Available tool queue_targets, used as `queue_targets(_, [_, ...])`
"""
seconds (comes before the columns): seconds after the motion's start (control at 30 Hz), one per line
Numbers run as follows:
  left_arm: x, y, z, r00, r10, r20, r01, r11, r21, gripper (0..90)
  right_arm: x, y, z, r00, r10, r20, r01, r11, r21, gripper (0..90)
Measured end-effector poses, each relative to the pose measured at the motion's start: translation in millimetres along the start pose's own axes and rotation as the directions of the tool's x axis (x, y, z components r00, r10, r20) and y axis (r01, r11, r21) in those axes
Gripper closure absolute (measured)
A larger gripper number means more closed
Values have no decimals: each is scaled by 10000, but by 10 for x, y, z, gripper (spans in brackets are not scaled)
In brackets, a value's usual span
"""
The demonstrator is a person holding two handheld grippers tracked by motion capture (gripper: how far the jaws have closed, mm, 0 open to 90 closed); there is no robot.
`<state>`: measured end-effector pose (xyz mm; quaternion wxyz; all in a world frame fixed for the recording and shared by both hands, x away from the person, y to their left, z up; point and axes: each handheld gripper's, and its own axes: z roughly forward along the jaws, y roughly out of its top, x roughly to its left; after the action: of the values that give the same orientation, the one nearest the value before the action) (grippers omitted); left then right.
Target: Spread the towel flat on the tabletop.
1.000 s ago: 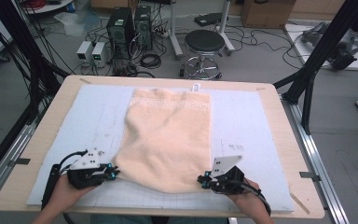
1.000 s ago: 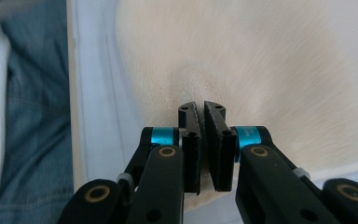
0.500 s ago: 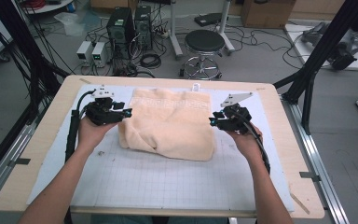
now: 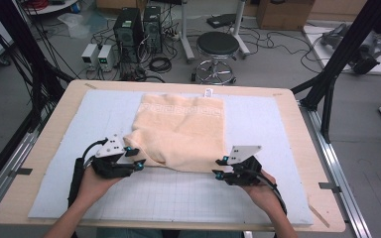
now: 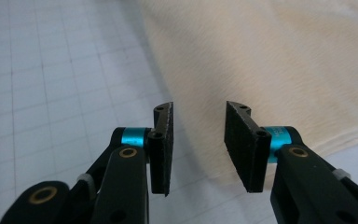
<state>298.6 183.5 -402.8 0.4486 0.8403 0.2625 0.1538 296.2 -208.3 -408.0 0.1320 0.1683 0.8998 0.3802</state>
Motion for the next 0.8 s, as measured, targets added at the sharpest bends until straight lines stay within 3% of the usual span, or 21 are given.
queue_targets(0.1, [-1, 16, 179, 10000, 23, 44, -25, 9986, 530, 523, -27, -31, 109, 10000, 38, -77, -35, 9992, 405, 594])
queue_targets(0.2, [34, 18, 368, 9994, -322, -139, 334, 9948, 961, 520, -63, -44, 259, 9999, -142, 62, 135, 9953, 962, 590])
queue_targets(0.27, [47, 18, 452, 9986, -321, -418, 365, 9934, 1085, 543, -76, -40, 335, 9994, -246, 255, 217, 9937, 1096, 605])
queue_targets(0.4, [29, 29, 515, 9957, 46, -926, 56, 9940, 1096, 663, -136, -33, 374, 9989, -255, 385, 218, 9952, 953, 745])
queue_targets(0.53, [55, 44, 408, 9978, -143, -654, 211, 9944, 1038, 807, -171, -13, 348, 9996, 59, 281, -86, 9954, 957, 839])
queue_targets(0.6, [59, 59, 274, 9985, -57, -551, 101, 9968, 787, 824, -172, 8, 279, 9998, 119, 188, -136, 9959, 897, 847])
queue_targets(0.8, [142, 259, -220, 9979, 51, -649, -63, 9998, -172, 854, -156, 185, -116, 9978, -47, 661, 52, 10000, -80, 854])
